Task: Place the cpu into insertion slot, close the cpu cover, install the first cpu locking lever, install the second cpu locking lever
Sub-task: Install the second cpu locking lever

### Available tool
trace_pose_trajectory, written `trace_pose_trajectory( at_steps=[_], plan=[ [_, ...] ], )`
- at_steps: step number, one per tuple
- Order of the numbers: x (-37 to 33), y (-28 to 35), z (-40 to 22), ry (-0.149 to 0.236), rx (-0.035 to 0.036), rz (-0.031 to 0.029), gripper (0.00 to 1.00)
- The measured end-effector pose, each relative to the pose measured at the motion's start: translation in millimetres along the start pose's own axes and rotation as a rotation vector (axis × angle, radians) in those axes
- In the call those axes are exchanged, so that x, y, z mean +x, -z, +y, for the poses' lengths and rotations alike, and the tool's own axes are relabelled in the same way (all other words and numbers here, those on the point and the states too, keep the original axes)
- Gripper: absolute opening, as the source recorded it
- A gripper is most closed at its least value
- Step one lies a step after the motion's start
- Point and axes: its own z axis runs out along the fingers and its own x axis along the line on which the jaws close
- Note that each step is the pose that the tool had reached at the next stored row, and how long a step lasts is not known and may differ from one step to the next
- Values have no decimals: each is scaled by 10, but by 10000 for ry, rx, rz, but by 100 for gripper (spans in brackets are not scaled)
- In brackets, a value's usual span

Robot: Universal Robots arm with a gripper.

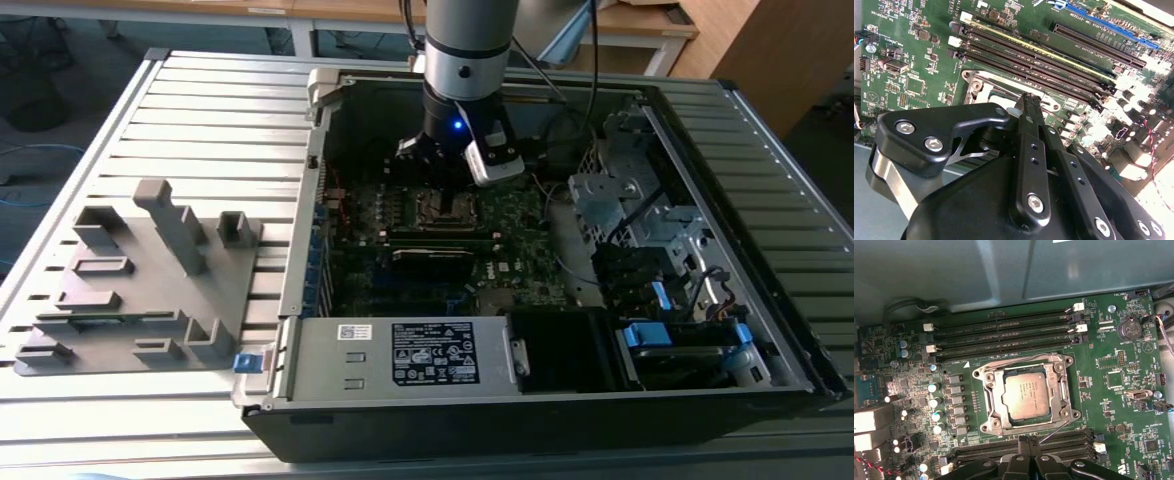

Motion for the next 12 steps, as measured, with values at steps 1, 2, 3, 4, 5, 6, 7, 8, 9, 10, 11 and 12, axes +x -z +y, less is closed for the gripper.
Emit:
trace_pose_trajectory(
  at_steps=[1, 2, 3, 4, 5, 6, 7, 8, 9, 10, 11, 12],
  plan=[
    [0, -1, 0, 0, 0, 0, 11],
    [0, -1, 0, 0, 0, 0, 11],
    [0, -3, 0, 0, -1, 0, 11],
    [0, -5, 0, 0, -1, 0, 11],
    [0, -8, 0, 0, -2, -1, 11],
    [1, -11, 0, 0, -1, 0, 11],
    [2, -16, 0, 0, 0, 0, 11],
    [3, -21, 0, 0, -1, 0, 11],
    [4, -33, 0, 0, 0, 0, 11],
    [5, -40, -1, 0, 0, 0, 11],
    [7, -46, -1, -1, 0, 0, 11],
    [9, -51, -1, -1, 0, 0, 11]
  ],
)
